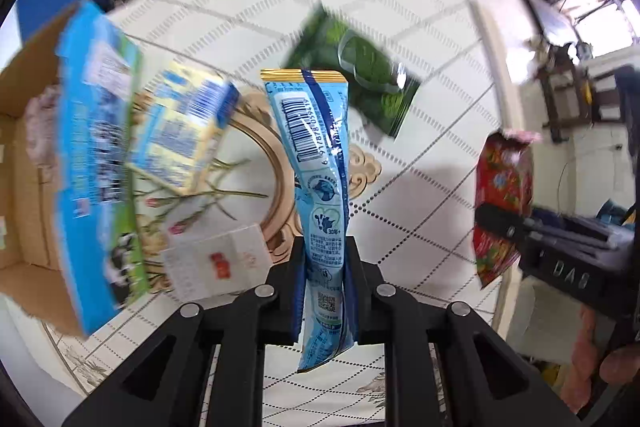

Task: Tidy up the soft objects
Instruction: 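Carry blue snack and red-green bag into the box and release both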

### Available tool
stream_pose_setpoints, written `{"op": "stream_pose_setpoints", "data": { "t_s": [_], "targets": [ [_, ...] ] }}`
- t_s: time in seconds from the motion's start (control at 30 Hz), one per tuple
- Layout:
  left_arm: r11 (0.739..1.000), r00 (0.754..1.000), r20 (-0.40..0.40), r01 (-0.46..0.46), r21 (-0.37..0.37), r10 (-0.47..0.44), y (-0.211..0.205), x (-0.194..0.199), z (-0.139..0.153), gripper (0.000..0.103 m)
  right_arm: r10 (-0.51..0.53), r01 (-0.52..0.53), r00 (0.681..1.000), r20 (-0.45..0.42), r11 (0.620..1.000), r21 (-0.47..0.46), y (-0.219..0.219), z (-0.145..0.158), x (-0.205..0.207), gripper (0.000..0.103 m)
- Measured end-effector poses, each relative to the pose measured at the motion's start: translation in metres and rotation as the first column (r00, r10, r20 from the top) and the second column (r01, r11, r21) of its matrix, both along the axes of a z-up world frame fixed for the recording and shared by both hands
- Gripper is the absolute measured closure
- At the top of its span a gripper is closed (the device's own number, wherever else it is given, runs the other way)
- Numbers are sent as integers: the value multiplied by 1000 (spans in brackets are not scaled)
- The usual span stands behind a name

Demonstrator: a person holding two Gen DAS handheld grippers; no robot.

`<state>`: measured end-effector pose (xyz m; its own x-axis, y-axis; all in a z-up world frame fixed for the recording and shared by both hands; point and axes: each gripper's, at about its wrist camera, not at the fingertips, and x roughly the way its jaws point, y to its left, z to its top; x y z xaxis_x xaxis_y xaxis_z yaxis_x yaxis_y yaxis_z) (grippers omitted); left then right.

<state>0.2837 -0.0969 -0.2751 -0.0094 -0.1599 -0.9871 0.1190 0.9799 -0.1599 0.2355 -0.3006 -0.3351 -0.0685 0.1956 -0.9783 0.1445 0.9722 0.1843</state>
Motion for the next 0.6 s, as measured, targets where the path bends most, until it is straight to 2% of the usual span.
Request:
{"op": "stream_pose_setpoints", "data": {
  "t_s": [0.17, 0.2, 0.33, 0.4, 0.43, 0.6],
  "targets": [
    [998, 996, 92, -16, -53, 21, 49, -10, 59, 89, 24, -31, 995, 101, 997, 70, 42, 66, -16, 55],
    [998, 993, 111, -19, -54, 25, 53, -12, 67, 89, 32, -42, 992, 120, 996, 80, 47, 77, -8, 55],
    [997, 980, 190, -50, -54, 59, 108, -10, 105, 89, 76, -99, 979, 189, 988, 119, 118, 117, 8, 55],
    [997, 973, 219, -71, -41, 78, 139, -9, 116, 89, 110, -138, 970, 215, 983, 120, 176, 132, 20, 55],
    [997, 970, 231, -76, -28, 80, 156, -8, 119, 89, 119, -148, 969, 217, 981, 124, 175, 137, 21, 55],
    [989, 958, 257, -142, 35, 128, 247, 8, 117, 88, 148, -181, 967, 207, 972, 152, 276, 137, 41, 55]
  ]
}}
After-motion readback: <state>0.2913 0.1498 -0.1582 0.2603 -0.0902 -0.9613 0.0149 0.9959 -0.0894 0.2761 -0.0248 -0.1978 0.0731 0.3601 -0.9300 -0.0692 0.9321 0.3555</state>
